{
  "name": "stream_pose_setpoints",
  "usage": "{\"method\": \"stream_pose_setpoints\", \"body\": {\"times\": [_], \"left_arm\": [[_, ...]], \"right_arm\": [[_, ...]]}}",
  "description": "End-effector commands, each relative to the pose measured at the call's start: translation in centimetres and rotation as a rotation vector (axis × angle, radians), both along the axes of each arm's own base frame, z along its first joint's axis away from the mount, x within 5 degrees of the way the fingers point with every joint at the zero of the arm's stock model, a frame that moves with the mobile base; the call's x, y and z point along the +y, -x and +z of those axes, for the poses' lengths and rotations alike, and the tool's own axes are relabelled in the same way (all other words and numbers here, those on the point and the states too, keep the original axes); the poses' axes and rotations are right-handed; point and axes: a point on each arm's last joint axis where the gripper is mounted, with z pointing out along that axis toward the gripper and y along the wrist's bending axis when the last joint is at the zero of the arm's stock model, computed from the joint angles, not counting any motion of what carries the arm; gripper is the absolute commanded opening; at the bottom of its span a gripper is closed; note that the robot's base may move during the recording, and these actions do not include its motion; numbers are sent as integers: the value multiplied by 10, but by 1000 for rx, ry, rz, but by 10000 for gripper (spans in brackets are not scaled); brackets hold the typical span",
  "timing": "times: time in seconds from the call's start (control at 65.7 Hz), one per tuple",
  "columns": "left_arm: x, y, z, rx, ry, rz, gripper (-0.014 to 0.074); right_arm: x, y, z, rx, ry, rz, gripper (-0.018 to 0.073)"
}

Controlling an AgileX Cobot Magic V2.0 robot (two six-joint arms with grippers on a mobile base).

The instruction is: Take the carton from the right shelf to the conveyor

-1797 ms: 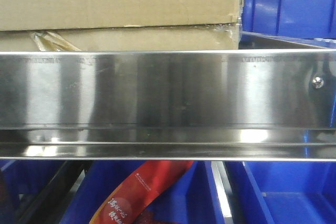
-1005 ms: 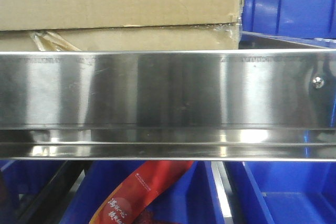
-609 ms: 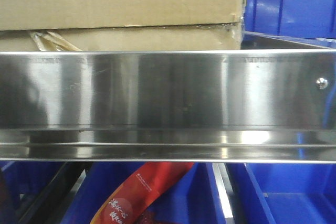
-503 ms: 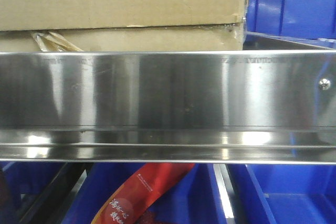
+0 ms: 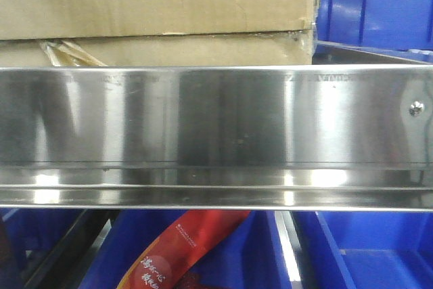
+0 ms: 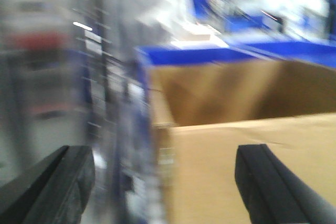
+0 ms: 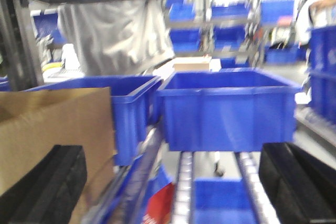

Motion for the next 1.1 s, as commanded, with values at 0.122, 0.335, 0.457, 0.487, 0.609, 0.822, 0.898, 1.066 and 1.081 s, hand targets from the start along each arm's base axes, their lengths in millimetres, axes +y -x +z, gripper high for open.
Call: {"method": "stream_pose_setpoints", "body": {"times": [0.122,0.335,0.457,0.487,0.609,0.822,0.898,1.066,1.081], "left_arm": [[-26,-43,24,153,-40,-108,456],[-46,-97,41,276,-75,-99,456],[-55,-121,51,350,-81,-88,456],[-58,-128,52,368,-85,-84,456],[-61,-148,60,408,-74,-36,456],[-65,-174,67,458,-42,60,456],[-68,-184,69,455,-35,66,456],[-71,-202,65,453,-64,101,456],[-71,-204,64,453,-64,105,456]], "right_arm": [[16,-28,47,84,-11,133,568],[44,-70,78,245,34,282,568],[63,-95,95,338,83,347,568],[66,-100,98,356,101,351,568],[73,-122,109,465,129,306,568],[89,-156,118,553,155,230,568],[107,-166,118,561,165,263,568],[136,-191,101,630,225,215,568],[139,-195,99,636,231,213,568]]}}
